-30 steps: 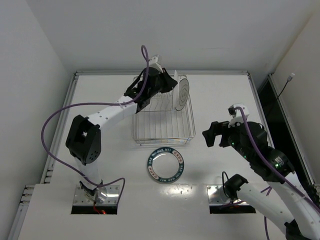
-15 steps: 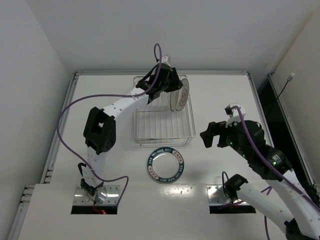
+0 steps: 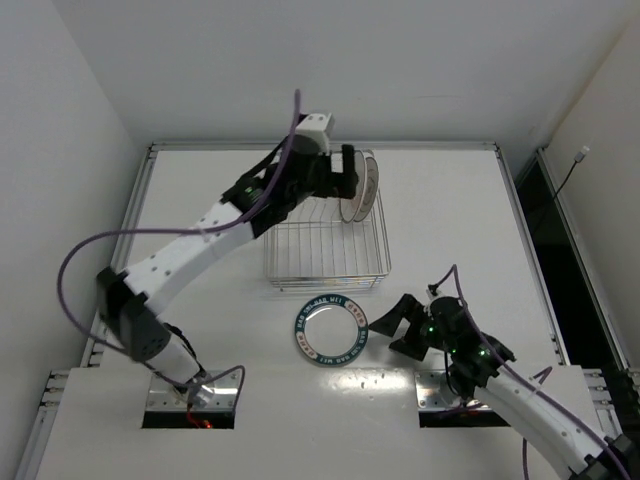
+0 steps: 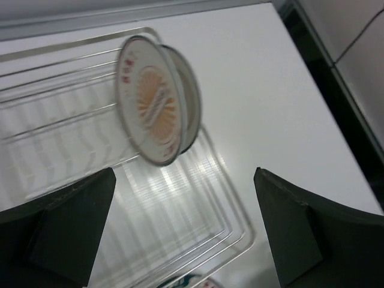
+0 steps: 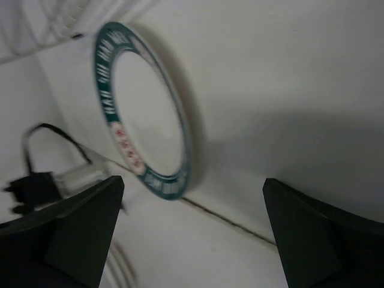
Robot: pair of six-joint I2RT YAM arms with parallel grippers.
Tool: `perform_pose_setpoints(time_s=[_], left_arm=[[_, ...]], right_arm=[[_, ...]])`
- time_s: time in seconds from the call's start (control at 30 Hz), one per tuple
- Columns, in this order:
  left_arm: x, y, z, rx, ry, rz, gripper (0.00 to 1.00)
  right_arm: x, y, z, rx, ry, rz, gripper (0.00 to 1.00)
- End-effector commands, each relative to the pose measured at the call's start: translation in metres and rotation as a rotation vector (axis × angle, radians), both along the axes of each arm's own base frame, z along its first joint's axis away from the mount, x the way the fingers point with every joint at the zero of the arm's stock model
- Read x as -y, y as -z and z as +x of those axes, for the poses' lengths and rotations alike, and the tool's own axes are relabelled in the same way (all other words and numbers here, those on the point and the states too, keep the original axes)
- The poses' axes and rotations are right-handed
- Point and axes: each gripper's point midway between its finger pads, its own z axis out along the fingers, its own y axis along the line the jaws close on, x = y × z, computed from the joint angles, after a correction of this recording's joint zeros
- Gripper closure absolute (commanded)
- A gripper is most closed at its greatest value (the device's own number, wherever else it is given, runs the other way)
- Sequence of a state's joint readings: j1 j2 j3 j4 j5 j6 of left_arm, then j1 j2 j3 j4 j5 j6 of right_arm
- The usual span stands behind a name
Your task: Load the plates into the dish rack
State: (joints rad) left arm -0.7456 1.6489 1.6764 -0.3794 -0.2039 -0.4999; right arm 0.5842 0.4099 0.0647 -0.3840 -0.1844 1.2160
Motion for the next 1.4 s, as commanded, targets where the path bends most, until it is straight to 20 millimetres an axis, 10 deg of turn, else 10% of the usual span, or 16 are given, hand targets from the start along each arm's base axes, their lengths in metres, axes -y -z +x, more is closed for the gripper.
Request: perform_pose_setpoints(time_s=[0.0,0.27,0.4,0.7,0.93,1.13,1.37], left_arm=[[-0.086,-0.027,-0.02,0.169,-0.193,0.124,0.0],[-0.185,0.099,-0.052,0.085,-0.378,0.299,0.0],[-0.173,0.083,-0.062,0.125,-0.35,0.291,0.0],[-0.225,0.048,-0.086,0.225,-0.516,0.263,0.0],[-0.257,0.034,-0.098,0.295,-0.65,0.222,0.0],[-0.283,0.035,-0.102,0.26,-0.832,0.255,0.0],[-0.302,0.025,-0.115,0.28,-0.929,0.203,0.0]], right_arm=[[-0.03,-0.038,0.013,-0.042,0.123,0.366,0.01],[-0.033,-0.004,0.007,-0.197,0.109,0.245,0.01],[-0.041,0.013,-0.001,-0.301,0.064,0.136,0.01],[-0.054,0.022,0.005,-0.284,0.081,0.093,0.2],[-0.06,0.028,0.003,-0.294,0.051,0.056,0.99],[-0.054,0.016,-0.008,-0.3,0.008,-0.006,1.0],[-0.021,-0.069,-0.004,-0.087,-0.023,-0.134,1.0]])
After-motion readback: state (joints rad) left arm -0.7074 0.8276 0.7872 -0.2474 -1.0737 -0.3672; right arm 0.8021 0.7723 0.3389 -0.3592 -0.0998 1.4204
